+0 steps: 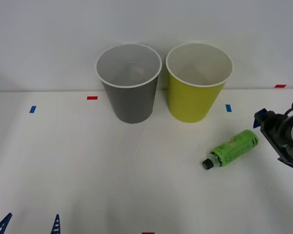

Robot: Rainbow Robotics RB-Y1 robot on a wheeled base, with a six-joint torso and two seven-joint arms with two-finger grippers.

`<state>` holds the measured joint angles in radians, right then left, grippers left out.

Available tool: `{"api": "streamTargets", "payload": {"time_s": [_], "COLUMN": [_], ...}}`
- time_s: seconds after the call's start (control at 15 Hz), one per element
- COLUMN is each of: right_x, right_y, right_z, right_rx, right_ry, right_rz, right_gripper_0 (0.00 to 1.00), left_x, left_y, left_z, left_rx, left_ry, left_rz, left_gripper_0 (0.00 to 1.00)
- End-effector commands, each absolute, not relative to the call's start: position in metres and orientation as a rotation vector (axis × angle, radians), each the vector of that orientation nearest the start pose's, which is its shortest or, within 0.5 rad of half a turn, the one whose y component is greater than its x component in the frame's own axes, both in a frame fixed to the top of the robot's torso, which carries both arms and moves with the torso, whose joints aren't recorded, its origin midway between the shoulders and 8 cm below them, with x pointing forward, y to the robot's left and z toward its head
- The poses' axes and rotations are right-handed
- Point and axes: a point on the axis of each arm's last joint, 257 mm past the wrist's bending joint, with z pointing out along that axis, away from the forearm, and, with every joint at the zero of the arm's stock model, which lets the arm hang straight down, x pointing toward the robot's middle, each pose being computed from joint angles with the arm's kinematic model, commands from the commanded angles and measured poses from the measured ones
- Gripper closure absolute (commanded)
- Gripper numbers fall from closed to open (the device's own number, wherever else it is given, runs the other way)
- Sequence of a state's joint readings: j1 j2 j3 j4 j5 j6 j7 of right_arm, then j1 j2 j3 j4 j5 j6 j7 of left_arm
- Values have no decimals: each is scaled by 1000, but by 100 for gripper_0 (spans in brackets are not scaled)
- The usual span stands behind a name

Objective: Put cans in the gray bin and PET bottles in the light green bin.

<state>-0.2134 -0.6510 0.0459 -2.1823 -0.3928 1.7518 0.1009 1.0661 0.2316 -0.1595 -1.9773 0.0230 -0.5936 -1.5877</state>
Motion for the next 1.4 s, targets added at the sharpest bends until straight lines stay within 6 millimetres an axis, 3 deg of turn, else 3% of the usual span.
{"api": "streamTargets", "payload": {"time_s": [0.07, 0.53, 0.87, 1.4], "right_x": [433, 451, 454, 472], "right_y": [-325, -301, -311, -306], "right_z": [-223, -243, -249, -267], "right_rx": [1321, 1295, 1263, 1280], "right_ry": [2262, 2442, 2486, 2531], "right_rz": [143, 163, 117, 158], "right_gripper_0": [0, 0, 0, 0], "left_x": [217, 217, 217, 217], "left_y": [283, 283, 283, 283], "left_z": [-271, -271, -271, -271], "left_rx": [86, 86, 86, 86], "left_ry": [1619, 1619, 1619, 1619], "left_rz": [152, 152, 152, 152], "left_gripper_0": [0, 0, 0, 0]}}
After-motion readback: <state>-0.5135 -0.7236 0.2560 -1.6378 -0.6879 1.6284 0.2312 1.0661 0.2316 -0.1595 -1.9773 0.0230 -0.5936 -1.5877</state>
